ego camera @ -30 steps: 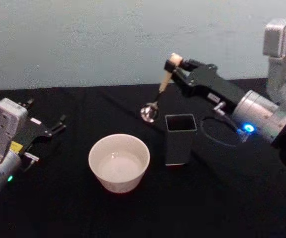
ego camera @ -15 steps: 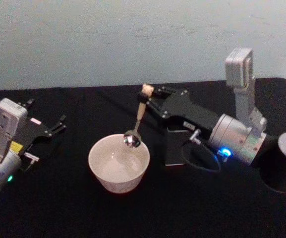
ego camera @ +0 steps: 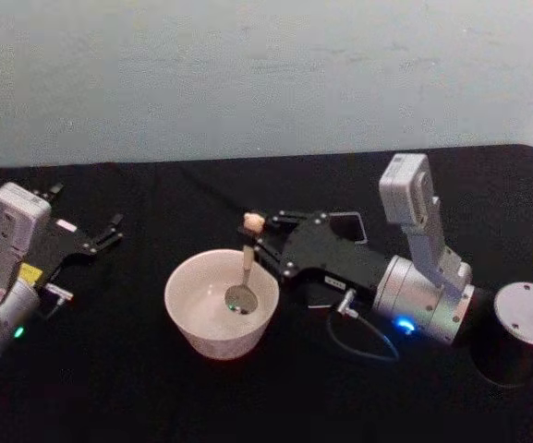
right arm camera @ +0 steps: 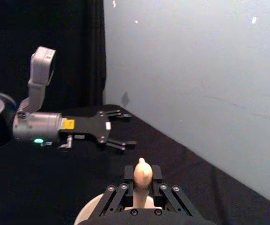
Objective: Pick up the stirring spoon with one hand, stir inside the cup, then place it back in its original position.
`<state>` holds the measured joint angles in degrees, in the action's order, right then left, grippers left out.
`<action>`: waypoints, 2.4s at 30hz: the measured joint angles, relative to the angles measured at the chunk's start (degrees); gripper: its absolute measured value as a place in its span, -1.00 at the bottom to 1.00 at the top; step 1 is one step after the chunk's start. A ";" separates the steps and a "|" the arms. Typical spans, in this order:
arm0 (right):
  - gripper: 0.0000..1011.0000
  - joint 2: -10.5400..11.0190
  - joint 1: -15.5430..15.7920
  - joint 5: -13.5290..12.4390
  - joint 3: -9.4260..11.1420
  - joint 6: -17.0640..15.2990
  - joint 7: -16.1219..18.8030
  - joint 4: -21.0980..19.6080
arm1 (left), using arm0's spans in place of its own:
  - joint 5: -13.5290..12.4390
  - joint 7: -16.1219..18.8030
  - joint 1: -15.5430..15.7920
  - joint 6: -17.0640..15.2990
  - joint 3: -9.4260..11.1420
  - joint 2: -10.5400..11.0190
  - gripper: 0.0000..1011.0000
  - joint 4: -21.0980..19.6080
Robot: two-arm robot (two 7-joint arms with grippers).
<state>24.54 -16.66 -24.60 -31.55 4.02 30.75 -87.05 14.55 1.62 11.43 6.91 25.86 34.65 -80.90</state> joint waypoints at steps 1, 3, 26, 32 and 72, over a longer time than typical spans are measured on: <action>-0.57 -0.03 0.08 0.09 -0.04 0.02 0.22 0.00 | 0.00 0.00 0.00 0.00 0.00 0.00 0.98 0.00; -0.57 -0.08 0.36 0.36 -0.18 0.02 0.81 -0.14 | 0.00 0.00 0.00 0.00 0.00 0.00 0.98 0.00; -0.57 -4.48 -1.88 1.55 -3.10 -2.50 1.84 1.84 | 0.00 0.00 0.00 0.00 0.00 0.00 0.98 0.00; -0.57 -7.23 -4.48 2.39 -3.12 -2.50 0.48 5.55 | 0.00 0.00 0.00 0.00 0.00 0.00 0.98 0.00; -0.57 -0.40 0.30 -1.15 -0.61 -5.87 3.06 -1.15 | 0.00 0.00 0.00 0.00 0.00 0.00 0.98 0.00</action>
<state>24.15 -16.35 -25.75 -32.16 -1.85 33.81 -88.20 14.55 1.62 11.43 6.91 25.86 34.65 -80.90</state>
